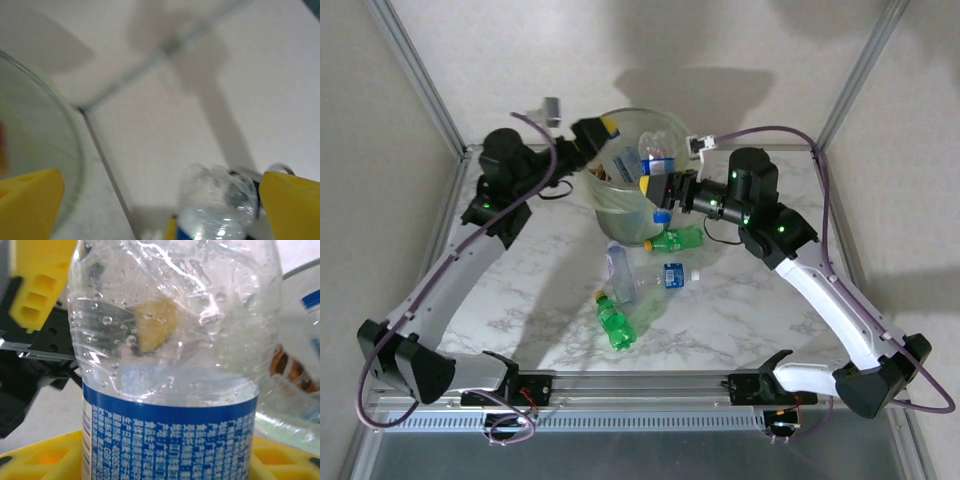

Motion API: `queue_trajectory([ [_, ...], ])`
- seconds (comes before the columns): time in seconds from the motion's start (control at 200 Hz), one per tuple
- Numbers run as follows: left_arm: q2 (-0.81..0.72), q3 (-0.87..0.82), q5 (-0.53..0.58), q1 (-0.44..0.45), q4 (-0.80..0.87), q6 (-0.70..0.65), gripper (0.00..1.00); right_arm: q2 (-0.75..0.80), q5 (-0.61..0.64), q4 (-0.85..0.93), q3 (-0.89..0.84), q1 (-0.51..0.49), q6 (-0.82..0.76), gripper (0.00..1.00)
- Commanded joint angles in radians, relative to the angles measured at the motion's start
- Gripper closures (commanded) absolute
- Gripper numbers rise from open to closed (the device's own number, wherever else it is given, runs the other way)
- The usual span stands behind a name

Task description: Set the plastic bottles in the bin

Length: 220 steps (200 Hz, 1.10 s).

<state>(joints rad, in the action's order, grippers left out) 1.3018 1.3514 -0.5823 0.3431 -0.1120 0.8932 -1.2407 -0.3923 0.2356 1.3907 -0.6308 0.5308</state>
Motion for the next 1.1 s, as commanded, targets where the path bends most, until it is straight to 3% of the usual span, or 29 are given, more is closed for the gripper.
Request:
queue_trajectory([
  [0.0,-0.122,0.017,0.26,-0.046,0.124,-0.035,0.0,-0.05,0.069,0.004,0.099,0.042,-0.038,0.44],
  [0.225,-0.279,-0.102,0.451,-0.049,0.276,-0.126,0.0,-0.326,0.308,0.205,0.424,0.089,-0.097,0.48],
  [0.411,-0.372,-0.239,0.482,-0.05,0.352,-0.14,0.01,-0.56,0.422,0.34,0.683,0.089,-0.186,0.47],
  [0.551,-0.425,-0.377,0.464,-0.049,0.329,-0.075,0.03,-0.7,0.52,0.442,0.844,0.089,-0.239,0.46],
  [0.766,-0.489,-0.519,0.496,-0.049,0.288,-0.011,0.07,-0.794,0.627,0.491,0.906,0.088,-0.264,0.38],
  [0.871,-0.485,-0.544,0.476,-0.047,0.285,0.003,0.09,-0.831,0.678,0.518,0.94,0.089,-0.271,0.27],
  [0.971,-0.488,-0.591,0.451,-0.041,0.266,0.034,0.11,-0.851,0.693,0.534,0.975,0.087,-0.267,0.19],
  [1.096,-0.507,-0.618,0.46,-0.034,0.272,0.045,0.12,-0.846,0.694,0.533,0.993,0.088,-0.257,0.16],
])
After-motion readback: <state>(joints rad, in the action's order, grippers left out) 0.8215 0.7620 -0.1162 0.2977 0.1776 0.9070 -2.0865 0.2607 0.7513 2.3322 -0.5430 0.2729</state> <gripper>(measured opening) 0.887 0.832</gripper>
